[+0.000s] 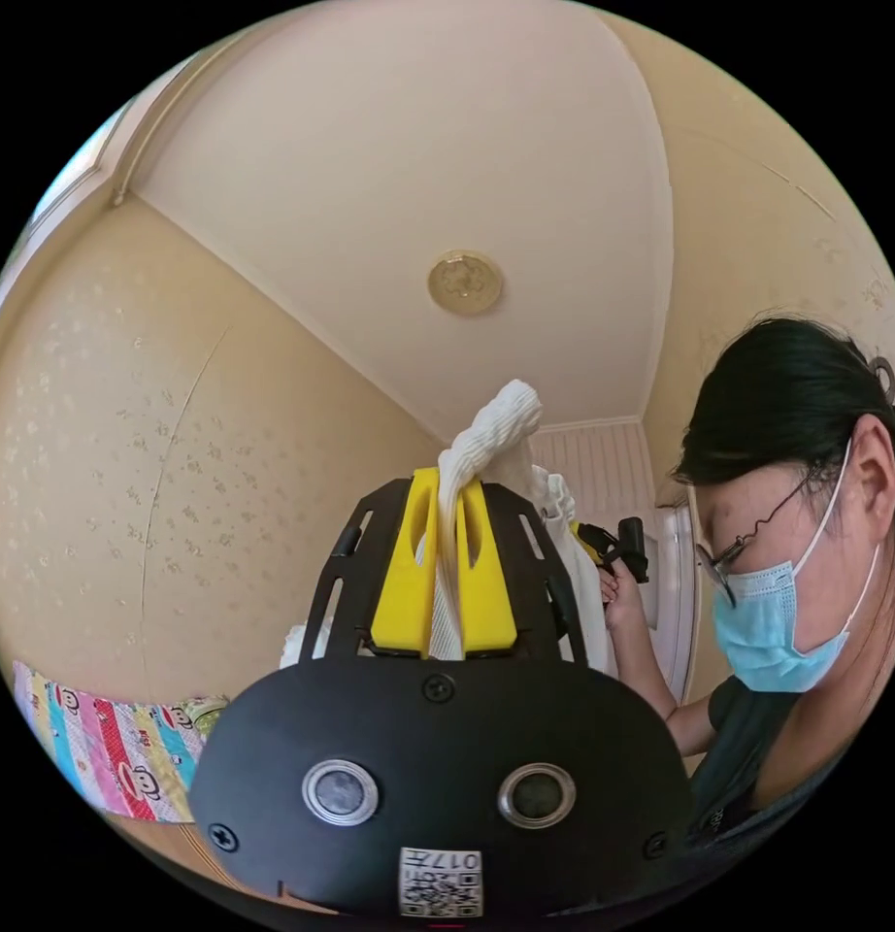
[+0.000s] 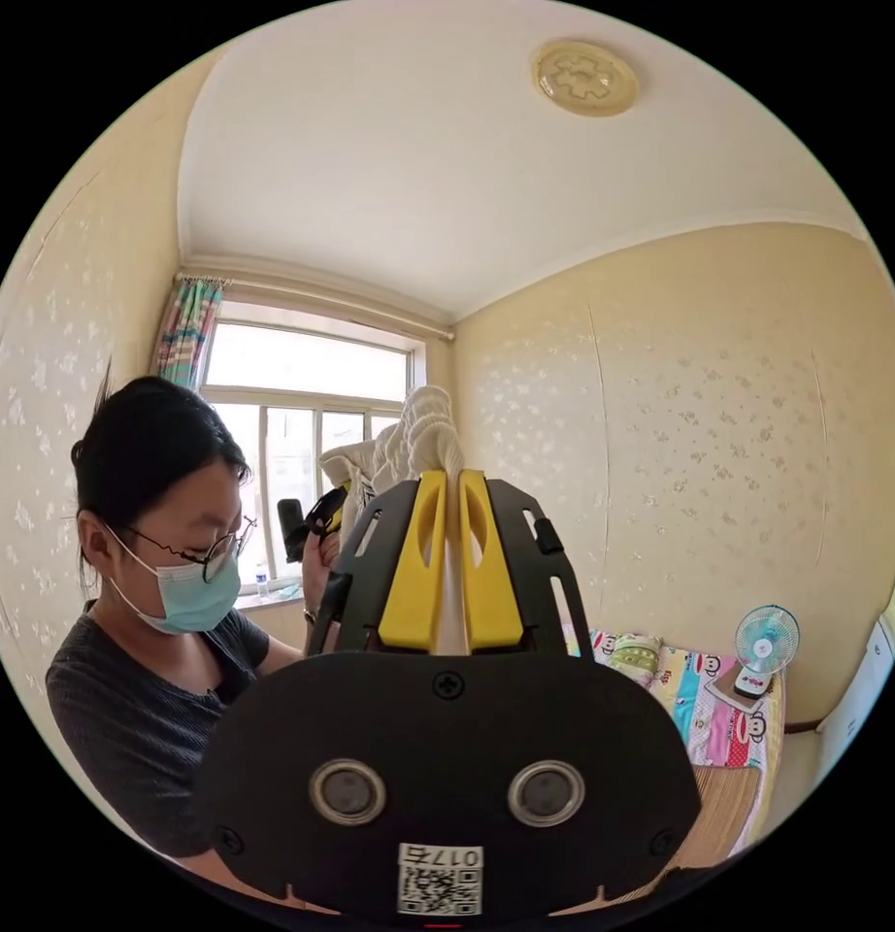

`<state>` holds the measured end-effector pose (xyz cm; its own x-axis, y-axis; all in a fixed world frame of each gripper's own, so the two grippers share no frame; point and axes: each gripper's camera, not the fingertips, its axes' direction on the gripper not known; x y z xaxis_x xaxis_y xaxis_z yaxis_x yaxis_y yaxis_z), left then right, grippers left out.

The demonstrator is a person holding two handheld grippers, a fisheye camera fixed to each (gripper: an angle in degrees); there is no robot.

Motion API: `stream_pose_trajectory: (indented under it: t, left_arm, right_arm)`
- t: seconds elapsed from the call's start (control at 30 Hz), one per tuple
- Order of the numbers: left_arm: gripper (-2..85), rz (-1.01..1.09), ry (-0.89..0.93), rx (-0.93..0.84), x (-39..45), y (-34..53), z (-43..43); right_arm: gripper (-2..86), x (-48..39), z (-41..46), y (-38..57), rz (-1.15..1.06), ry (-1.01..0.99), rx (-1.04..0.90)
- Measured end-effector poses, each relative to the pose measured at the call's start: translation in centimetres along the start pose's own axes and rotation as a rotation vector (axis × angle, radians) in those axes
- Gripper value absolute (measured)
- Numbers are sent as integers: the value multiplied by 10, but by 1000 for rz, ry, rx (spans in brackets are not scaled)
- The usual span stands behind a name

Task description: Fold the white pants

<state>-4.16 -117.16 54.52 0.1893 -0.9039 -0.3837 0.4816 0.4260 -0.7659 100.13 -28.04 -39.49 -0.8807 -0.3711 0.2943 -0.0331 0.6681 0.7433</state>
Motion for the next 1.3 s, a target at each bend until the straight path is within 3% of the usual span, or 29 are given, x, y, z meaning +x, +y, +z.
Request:
stream_pose_trajectory:
  t: [0.2,0.33,0.4,0.5,0.57,0.67,0.73,0.77,0.9,1.0,1.13,1.3]
  left_arm:
    - [13,-109,-131,-68,-107,29,39]
    - [17,-218,-241,-144,-212,68,86]
    - [24,-353,-268,-214,-318,92,135]
    - [40,-392,-368,-292,-465,124,209]
    - [67,-474,-445,-343,-554,154,238]
    - [86,-734,-539,-326,-658,215,223]
    - [87,-742,-552,-337,-686,255,197]
    - [88,-728,-596,-426,-698,286,181]
    - [87,-781,-769,-955,-722,436,105]
    - [89,-905,-815,-1240,-715,533,31]
    - [95,-1061,-866,-1432,-705,602,-48]
    - [101,-1167,-879,-1562,-715,653,-98]
  right_arm:
    - [24,137,54,-16,64,-41,-119]
    - [23,292,132,-11,173,-50,-220]
    - [23,371,182,-9,194,11,-243]
    - [23,512,278,1,295,81,-214]
    - [22,617,341,23,495,147,-233]
    - [22,700,377,72,673,172,-293]
    - [23,726,389,109,668,146,-377]
    - [24,737,395,139,669,144,-477]
    - [29,749,403,253,767,101,-808]
    - [39,726,399,341,877,-3,-1037]
    - [68,663,404,427,1036,-179,-1311]
    - [91,608,424,464,1208,-275,-1424]
